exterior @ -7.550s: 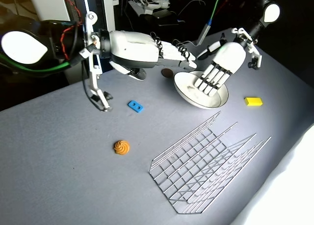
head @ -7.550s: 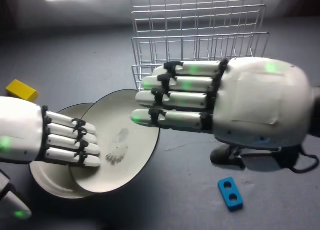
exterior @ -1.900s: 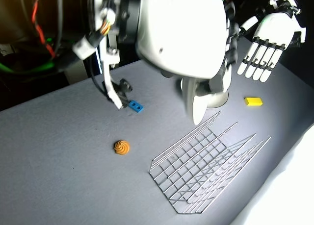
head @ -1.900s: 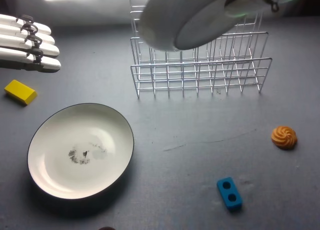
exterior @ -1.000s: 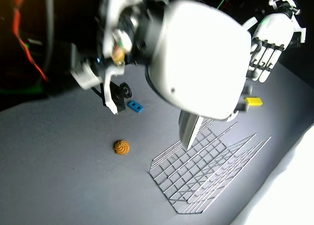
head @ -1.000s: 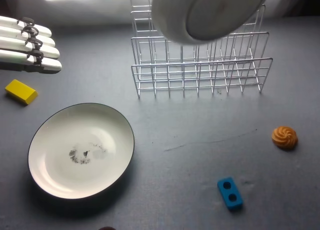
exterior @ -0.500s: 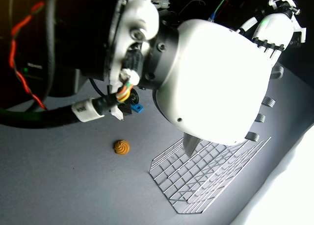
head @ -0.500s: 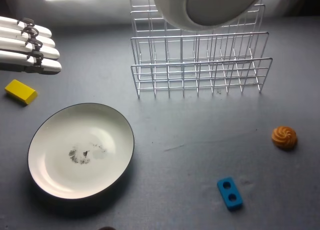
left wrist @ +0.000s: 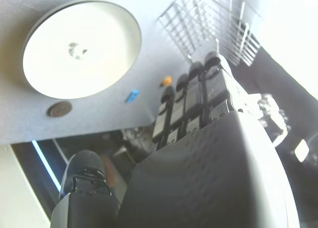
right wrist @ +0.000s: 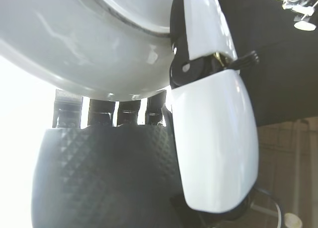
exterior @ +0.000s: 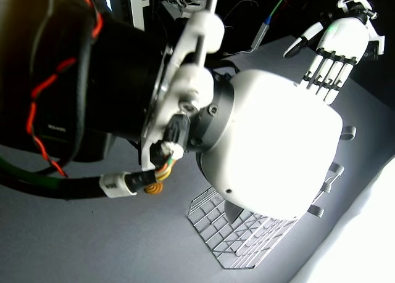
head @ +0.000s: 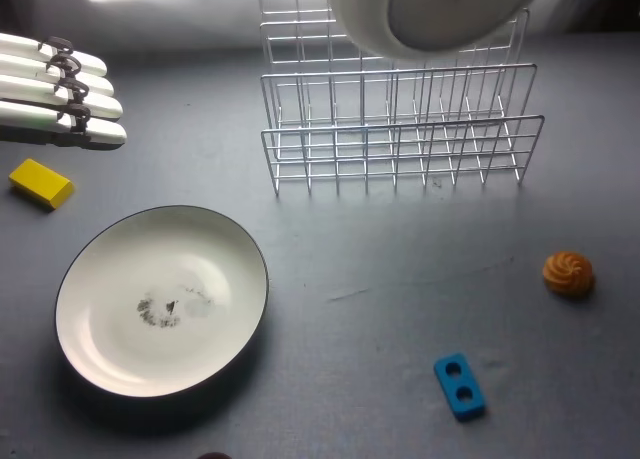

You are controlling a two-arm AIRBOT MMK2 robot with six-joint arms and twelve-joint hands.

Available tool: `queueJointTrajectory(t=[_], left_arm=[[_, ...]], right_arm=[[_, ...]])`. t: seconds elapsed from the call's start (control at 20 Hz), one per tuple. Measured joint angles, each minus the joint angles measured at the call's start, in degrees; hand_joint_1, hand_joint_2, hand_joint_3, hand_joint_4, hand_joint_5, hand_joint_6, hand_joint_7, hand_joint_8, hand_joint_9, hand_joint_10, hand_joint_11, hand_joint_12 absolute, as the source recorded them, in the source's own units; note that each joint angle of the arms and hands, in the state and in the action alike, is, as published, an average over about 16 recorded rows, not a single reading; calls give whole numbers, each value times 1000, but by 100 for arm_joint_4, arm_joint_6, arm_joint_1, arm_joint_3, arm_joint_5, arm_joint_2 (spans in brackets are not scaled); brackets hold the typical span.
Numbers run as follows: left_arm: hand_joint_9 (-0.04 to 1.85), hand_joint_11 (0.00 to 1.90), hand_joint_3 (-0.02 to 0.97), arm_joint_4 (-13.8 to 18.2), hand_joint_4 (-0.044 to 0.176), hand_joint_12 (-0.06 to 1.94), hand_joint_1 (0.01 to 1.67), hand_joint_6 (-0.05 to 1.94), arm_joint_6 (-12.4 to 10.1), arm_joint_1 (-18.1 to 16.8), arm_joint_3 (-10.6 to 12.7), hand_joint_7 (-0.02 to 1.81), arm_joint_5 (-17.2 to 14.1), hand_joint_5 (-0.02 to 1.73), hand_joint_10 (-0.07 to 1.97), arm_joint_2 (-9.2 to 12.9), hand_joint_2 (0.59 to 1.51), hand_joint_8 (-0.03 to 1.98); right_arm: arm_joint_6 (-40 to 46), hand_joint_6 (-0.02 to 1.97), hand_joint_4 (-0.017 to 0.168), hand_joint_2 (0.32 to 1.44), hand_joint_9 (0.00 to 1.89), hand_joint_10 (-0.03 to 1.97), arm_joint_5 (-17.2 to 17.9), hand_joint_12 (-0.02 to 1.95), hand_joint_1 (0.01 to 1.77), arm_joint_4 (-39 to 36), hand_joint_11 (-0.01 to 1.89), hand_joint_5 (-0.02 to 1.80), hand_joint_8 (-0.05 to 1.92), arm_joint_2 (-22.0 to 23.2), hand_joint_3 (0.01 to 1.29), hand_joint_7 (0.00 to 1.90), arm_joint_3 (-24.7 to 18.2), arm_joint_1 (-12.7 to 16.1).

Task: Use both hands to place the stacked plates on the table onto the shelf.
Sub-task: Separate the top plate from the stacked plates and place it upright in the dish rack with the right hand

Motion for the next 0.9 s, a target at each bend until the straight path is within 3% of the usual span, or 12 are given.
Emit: queueJointTrajectory(t=[0.45, 0.9], left_arm=[[22, 14, 19, 9, 7, 1, 14, 7, 0, 0, 0, 21, 0, 22, 7, -4, 1124, 15], [21, 14, 19, 57, 7, 1, 14, 6, 0, 0, -46, 21, 0, 23, 7, -16, 1124, 14]], right_arm=[[-1386, 1013, 12, 987, 1273, 21, -184, 1018, 1308, 1322, 825, 942, 824, -93, 12, 1060, 167, -234], [-1530, 1016, 11, 987, 1272, 21, -417, 1028, 1307, 1677, 828, 938, 838, -257, 12, 1056, 386, -474]])
